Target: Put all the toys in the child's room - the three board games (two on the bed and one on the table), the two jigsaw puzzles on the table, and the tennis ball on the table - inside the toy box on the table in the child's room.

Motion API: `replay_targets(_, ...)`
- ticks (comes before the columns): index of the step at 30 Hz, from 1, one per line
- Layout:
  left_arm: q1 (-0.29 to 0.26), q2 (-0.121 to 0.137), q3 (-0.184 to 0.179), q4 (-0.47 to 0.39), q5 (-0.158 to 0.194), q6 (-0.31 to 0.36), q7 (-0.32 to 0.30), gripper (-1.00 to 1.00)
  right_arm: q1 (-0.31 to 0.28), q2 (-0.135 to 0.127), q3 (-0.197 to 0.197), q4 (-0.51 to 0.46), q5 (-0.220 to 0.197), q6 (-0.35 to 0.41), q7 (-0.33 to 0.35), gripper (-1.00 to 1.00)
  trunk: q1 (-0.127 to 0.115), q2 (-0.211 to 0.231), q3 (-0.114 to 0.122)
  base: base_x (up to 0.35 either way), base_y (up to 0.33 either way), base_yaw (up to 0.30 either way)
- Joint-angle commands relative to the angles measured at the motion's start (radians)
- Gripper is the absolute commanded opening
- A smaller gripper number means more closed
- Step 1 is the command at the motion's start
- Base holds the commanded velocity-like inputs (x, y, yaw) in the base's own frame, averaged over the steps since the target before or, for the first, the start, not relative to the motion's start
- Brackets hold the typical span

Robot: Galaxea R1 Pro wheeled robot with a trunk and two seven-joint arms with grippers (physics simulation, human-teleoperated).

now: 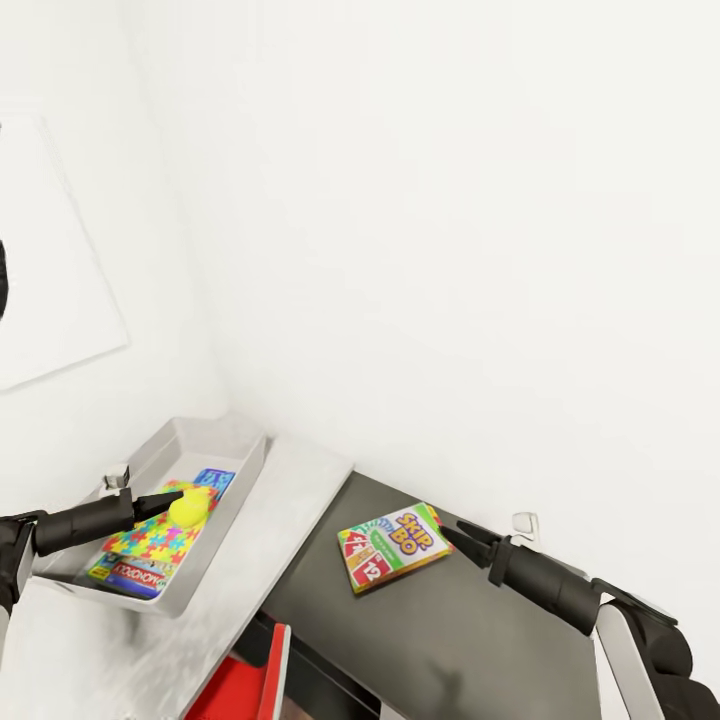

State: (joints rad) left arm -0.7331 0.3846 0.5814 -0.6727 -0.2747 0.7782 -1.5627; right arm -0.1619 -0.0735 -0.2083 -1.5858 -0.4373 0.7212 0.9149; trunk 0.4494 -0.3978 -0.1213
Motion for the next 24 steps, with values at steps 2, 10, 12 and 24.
replay_targets(2, -0.002, -0.001, 0.005, -0.001, -0.011, 0.009, -0.008, -1.00, -0.001, 0.000, 0.000, 0.000, -0.004, 0.006, 0.001, 1.00, 0.001, -0.002, -0.002, 0.000, 0.000, 0.211)
replay_targets(10, -0.013, 0.004, 0.007, -0.002, -0.012, 0.033, -0.008, -1.00, -0.001, 0.000, 0.001, 0.000, -0.004, 0.006, 0.003, 1.00, 0.001, -0.002, 0.002, 0.000, 0.000, 0.261)
replay_targets(12, -0.020, 0.013, 0.006, -0.012, -0.015, 0.061, -0.008, -1.00, -0.001, 0.000, 0.001, 0.000, -0.004, 0.006, 0.004, 1.00, 0.001, -0.002, 0.002, 0.000, 0.000, 0.267)
replay_targets(24, -0.093, -0.008, -0.015, -0.132, -0.017, 0.129, 0.250, -1.00, -0.001, 0.000, -0.002, 0.000, -0.004, 0.006, 0.007, 1.00, 0.001, -0.002, 0.004, 0.000, 0.000, 0.022)
